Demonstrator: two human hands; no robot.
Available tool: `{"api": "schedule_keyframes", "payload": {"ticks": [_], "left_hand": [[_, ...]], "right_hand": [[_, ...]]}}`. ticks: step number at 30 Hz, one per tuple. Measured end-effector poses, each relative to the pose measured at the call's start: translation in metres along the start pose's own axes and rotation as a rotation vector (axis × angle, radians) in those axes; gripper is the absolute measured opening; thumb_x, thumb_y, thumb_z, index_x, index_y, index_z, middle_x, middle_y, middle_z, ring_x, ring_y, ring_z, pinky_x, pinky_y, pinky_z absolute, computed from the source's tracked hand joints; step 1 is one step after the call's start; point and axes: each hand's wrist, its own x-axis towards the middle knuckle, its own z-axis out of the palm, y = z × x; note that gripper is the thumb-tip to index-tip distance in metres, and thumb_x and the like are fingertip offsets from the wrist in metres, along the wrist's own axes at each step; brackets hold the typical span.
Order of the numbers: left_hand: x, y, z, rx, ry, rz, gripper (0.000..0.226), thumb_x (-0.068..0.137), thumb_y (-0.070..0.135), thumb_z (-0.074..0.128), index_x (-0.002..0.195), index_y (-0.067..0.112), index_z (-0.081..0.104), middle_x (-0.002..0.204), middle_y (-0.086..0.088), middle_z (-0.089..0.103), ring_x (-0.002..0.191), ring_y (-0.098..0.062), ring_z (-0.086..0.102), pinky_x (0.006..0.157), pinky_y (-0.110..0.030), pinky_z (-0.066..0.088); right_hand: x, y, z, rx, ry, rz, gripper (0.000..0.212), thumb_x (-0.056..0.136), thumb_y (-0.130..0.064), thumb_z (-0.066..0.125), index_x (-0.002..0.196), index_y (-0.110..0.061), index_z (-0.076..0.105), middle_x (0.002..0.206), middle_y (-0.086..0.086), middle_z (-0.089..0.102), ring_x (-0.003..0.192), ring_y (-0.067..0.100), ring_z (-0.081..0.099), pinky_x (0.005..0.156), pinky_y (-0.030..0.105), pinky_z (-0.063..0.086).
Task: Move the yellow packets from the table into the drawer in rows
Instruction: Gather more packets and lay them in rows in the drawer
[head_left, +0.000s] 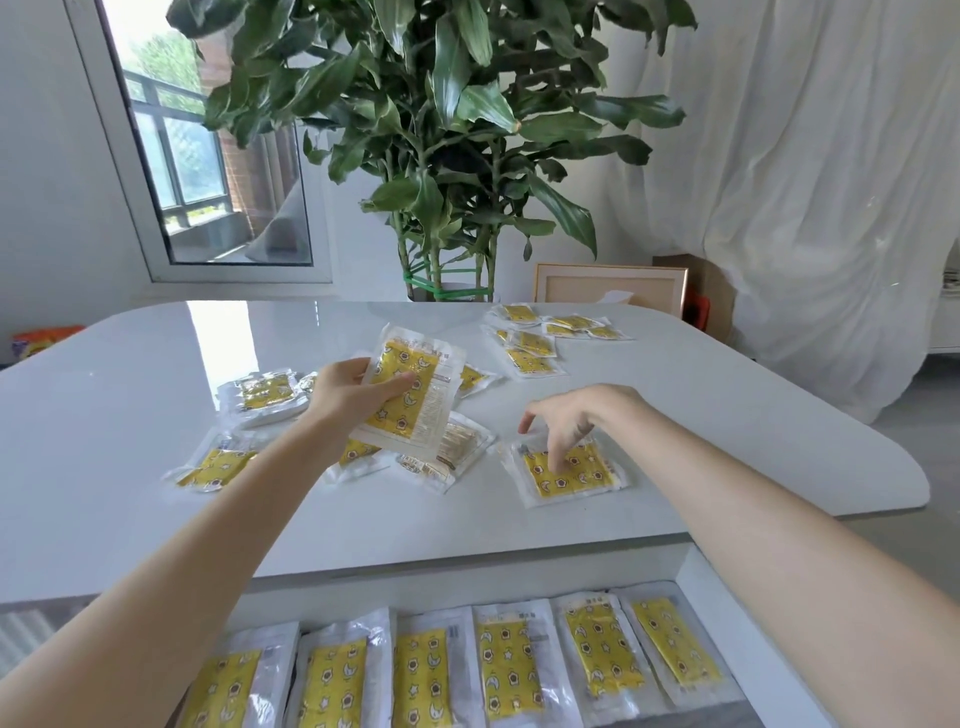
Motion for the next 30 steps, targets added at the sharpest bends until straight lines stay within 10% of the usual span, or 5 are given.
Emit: {"api": "schedule_keyframes", "payload": {"ticks": [13, 23, 30], "left_hand": [[0.000, -0.009, 0.012, -0.022, -0.018, -0.058, 0.011, 0.078, 0.020, 0.076, 0.085, 0.019, 0.067, 0.079, -0.001, 0.069, 0.060, -0.013, 0.066, 0.059, -0.025, 0.057], [-0.031, 0.006, 0.006, -0.026, -0.032, -0.025, 0.017, 0.081, 0.019, 0.073, 0.096, 0.014, 0.067, 0.080, -0.001, 0.069, 0.058, -0.010, 0.067, 0.053, -0.018, 0.056], [-0.058, 0.012, -0.004, -0.029, -0.020, -0.013, 0.020, 0.079, 0.020, 0.075, 0.096, 0.014, 0.067, 0.086, -0.004, 0.069, 0.069, -0.016, 0.066, 0.066, -0.023, 0.056]], "right_hand": [[-0.005, 0.007, -0.001, -0.055, -0.039, 0.035, 0.079, 0.068, -0.037, 0.078, 0.136, -0.020, 0.041, 0.136, 0.000, 0.045, 0.124, 0.023, 0.046, 0.103, 0.041, 0.043], [-0.031, 0.024, 0.023, 0.461, 0.007, -0.004, 0.048, 0.064, -0.026, 0.088, 0.102, -0.008, 0.064, 0.111, 0.007, 0.066, 0.098, 0.022, 0.064, 0.079, 0.036, 0.055], [-0.058, 0.018, 0.036, 0.656, 0.112, -0.050, 0.040, 0.072, -0.018, 0.083, 0.106, -0.006, 0.066, 0.110, 0.010, 0.071, 0.097, 0.023, 0.069, 0.090, 0.036, 0.054]]}}
